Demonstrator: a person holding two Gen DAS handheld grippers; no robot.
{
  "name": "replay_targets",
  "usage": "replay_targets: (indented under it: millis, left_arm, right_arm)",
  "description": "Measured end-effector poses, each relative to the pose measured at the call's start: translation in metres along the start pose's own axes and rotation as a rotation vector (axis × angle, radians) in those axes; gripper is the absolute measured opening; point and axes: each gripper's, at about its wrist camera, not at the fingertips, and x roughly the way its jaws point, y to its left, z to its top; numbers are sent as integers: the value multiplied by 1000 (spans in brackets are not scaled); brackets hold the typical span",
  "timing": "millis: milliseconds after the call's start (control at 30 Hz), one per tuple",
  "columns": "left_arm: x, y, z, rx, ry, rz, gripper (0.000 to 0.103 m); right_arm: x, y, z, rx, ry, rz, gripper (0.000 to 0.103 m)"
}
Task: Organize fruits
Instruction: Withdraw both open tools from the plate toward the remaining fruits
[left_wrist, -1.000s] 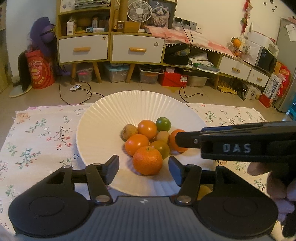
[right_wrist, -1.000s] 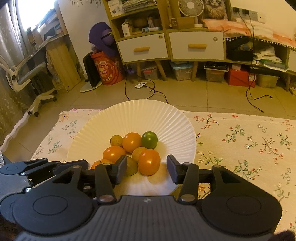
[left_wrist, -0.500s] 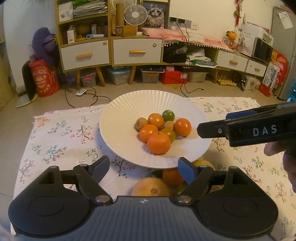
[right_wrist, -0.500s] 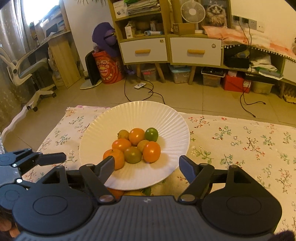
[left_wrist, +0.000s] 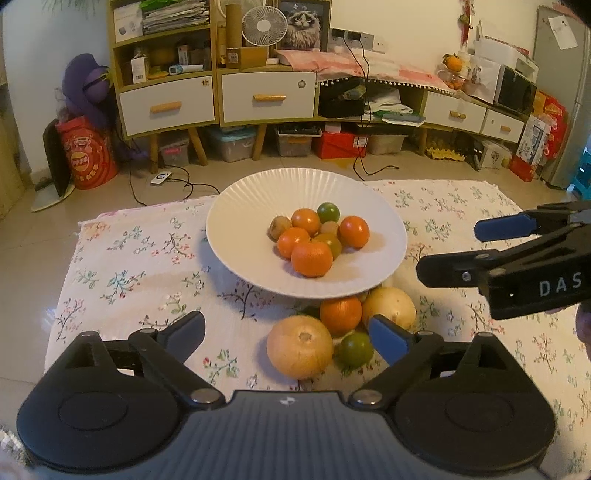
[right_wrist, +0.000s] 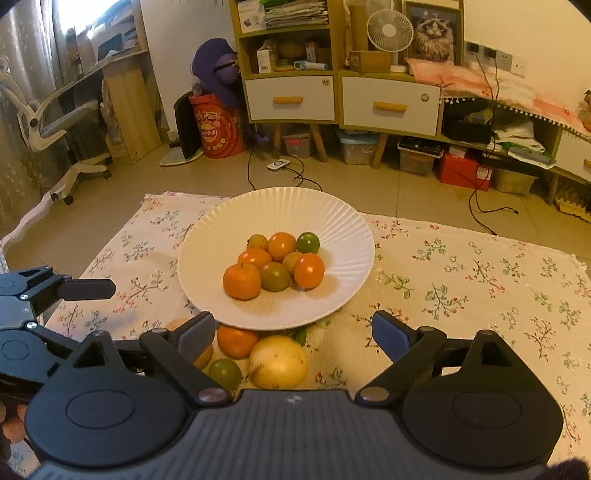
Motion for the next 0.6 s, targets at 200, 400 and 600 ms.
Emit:
replay_targets:
  millis: [200, 400, 600]
  left_arm:
    - [-4, 3, -12, 13, 20, 2, 85]
    - [-2, 6, -21, 25, 45, 15, 88]
    - [4, 5, -28, 50, 62, 30, 88]
  right_arm:
    - [-6, 5, -10, -18, -1, -6, 97]
    - [-2, 6, -24, -34, 18, -5, 98]
    - [1, 9, -35, -65, 16, -37, 101]
